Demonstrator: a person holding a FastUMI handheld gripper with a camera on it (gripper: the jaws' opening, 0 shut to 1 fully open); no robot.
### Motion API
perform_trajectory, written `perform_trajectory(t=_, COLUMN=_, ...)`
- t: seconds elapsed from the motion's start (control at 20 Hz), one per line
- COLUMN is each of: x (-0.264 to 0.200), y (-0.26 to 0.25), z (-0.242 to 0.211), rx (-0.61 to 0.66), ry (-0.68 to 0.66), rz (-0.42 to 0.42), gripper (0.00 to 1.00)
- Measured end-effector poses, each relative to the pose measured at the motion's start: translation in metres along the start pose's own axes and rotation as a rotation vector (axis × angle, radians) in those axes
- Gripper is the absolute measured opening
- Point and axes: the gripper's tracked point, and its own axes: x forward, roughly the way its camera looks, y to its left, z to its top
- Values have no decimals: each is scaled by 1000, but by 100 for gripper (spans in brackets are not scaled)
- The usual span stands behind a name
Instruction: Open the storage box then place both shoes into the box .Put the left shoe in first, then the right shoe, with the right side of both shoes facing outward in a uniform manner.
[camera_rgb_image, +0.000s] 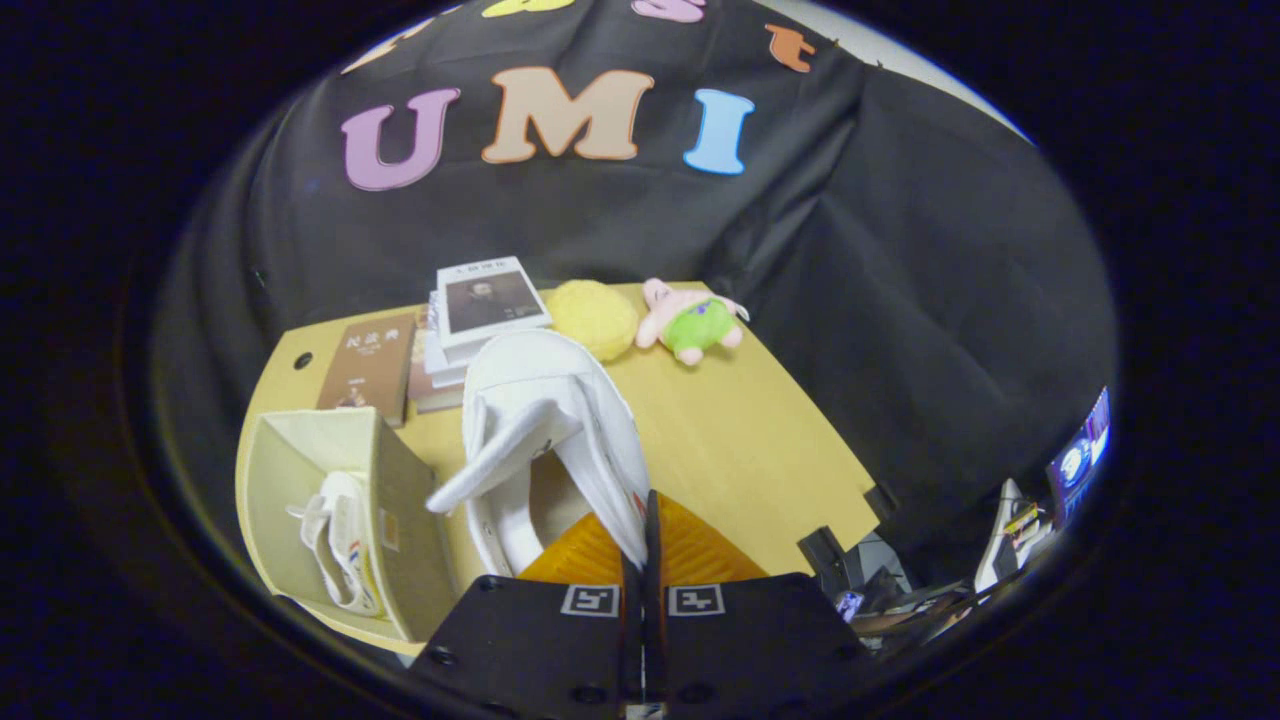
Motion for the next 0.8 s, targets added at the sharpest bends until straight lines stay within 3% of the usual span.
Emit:
perform_trajectory(t=0.35, x=-42, y=121, z=9, rx=-16, ry=-32, rz=161, gripper=4)
perform_trajectory(t=0.55, x=-36, y=199, z=-20, rx=-19, ry=12, rz=264, gripper=4)
perform_trajectory(t=0.8, x=6, y=230, z=-66, rx=-77, ry=100, rz=216, gripper=4)
